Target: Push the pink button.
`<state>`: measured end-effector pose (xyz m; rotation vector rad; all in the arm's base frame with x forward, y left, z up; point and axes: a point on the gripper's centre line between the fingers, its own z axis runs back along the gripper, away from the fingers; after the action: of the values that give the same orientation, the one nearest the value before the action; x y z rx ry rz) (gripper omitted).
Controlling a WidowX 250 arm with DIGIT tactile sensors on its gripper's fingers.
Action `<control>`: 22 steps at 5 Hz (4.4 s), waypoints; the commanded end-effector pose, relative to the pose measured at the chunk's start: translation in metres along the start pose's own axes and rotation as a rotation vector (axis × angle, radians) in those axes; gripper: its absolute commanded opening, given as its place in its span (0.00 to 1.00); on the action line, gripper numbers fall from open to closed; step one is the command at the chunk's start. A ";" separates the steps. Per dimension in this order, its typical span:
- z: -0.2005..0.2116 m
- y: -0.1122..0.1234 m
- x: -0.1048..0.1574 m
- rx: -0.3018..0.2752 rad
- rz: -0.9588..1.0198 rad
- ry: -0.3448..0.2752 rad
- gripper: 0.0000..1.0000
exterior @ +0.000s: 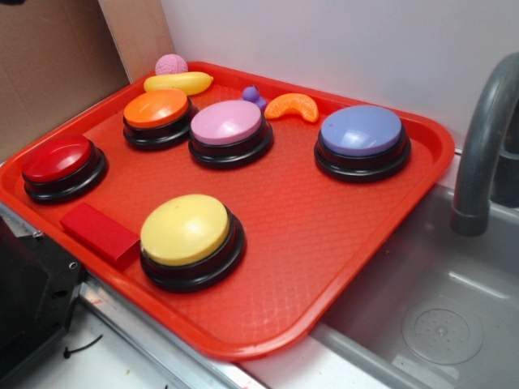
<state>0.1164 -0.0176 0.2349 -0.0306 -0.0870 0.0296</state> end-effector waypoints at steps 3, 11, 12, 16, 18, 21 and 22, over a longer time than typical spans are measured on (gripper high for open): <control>-0.055 0.014 0.086 -0.021 -0.044 -0.220 1.00; -0.197 0.007 0.155 0.015 -0.158 -0.027 1.00; -0.191 0.005 0.152 0.039 -0.178 0.013 1.00; -0.145 0.009 0.142 0.119 -0.186 -0.012 1.00; -0.132 0.014 0.134 0.116 -0.170 -0.019 1.00; -0.116 0.009 0.126 0.118 -0.119 -0.011 1.00; -0.112 0.008 0.124 0.127 -0.086 -0.004 1.00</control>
<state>0.2423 -0.0025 0.1142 0.1082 -0.0039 -0.0495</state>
